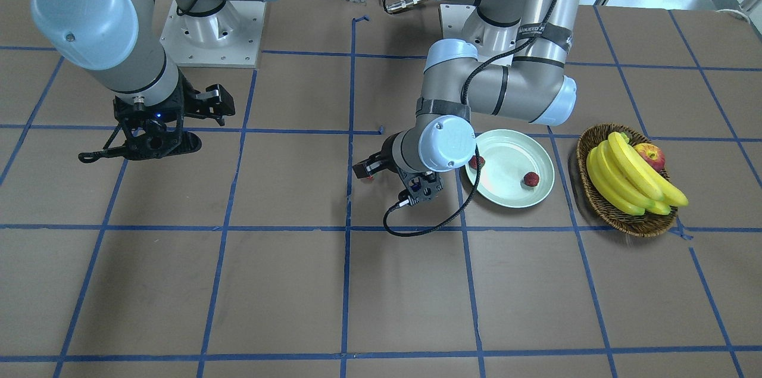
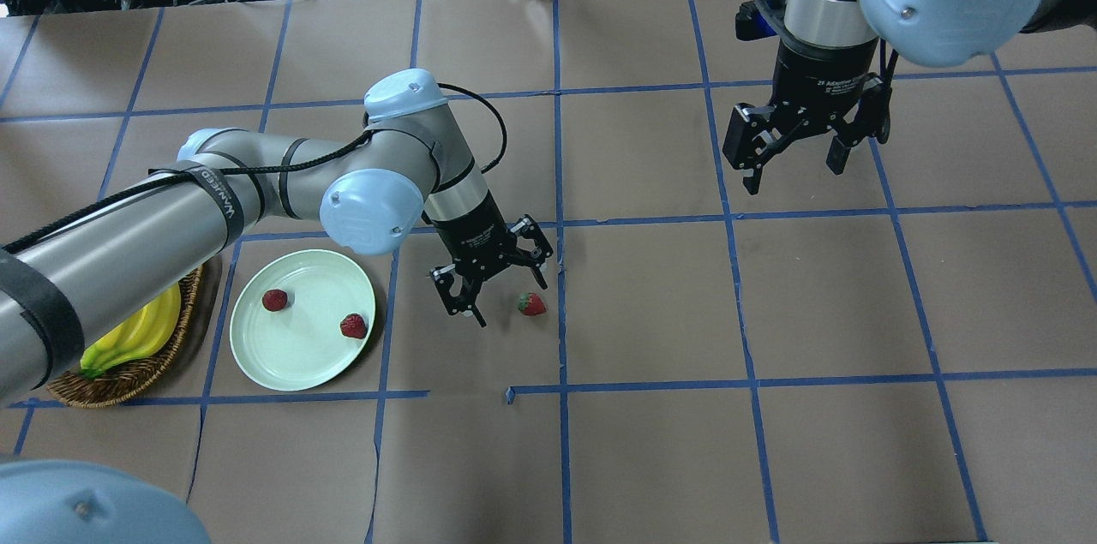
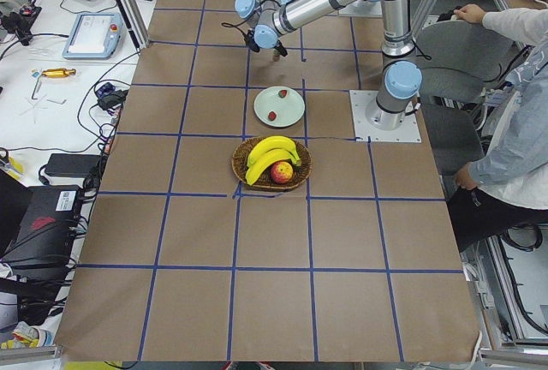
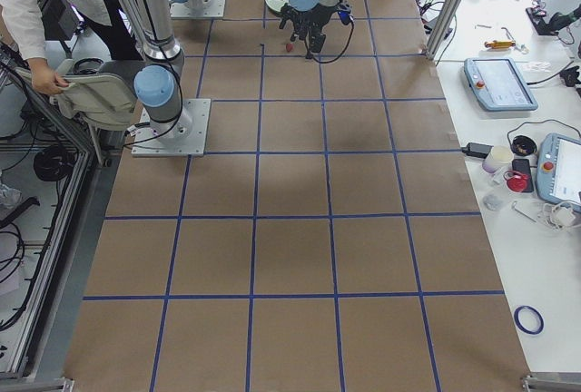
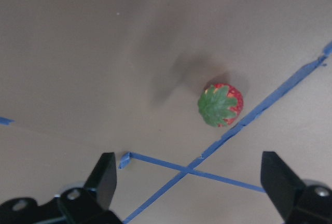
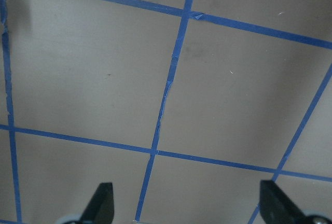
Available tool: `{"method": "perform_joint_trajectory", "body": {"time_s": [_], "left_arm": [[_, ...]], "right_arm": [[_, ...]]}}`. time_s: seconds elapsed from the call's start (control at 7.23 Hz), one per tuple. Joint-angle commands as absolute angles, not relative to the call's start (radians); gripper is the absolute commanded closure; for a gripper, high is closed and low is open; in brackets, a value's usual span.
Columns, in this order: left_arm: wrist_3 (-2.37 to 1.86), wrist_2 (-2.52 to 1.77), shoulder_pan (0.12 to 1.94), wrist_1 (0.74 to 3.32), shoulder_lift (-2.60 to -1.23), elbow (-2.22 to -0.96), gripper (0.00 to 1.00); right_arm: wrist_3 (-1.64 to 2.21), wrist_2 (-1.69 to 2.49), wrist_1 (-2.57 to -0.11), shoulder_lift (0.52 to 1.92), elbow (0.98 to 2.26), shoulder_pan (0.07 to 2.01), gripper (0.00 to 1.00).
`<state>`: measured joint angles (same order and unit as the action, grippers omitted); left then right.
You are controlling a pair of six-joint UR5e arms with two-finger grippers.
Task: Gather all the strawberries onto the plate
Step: 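Move the left gripper to the last strawberry on the table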
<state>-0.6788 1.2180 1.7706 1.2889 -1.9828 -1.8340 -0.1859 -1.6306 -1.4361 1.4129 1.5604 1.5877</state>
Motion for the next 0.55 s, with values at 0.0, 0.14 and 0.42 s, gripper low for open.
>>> {"method": "perform_joint_trajectory", "body": {"time_s": [0.0,0.14,0.42], "left_arm": [[-0.693,1.216,1.775,1.229,-2.023,-1.835,0.0],[-0.693,1.218,1.779,1.229,-2.028,-1.835,0.0],[-0.692,1.223,1.79,1.229,-2.031,-1.835,0.22]], "right_arm": [[-0.187,-1.629,-1.437,1.413,1.572,1.588,0.0],[-0.187,-1.631,-1.439,1.413,1.572,1.588,0.0],[-0.189,-1.631,-1.439,1.413,1.572,1.588,0.0]]}}
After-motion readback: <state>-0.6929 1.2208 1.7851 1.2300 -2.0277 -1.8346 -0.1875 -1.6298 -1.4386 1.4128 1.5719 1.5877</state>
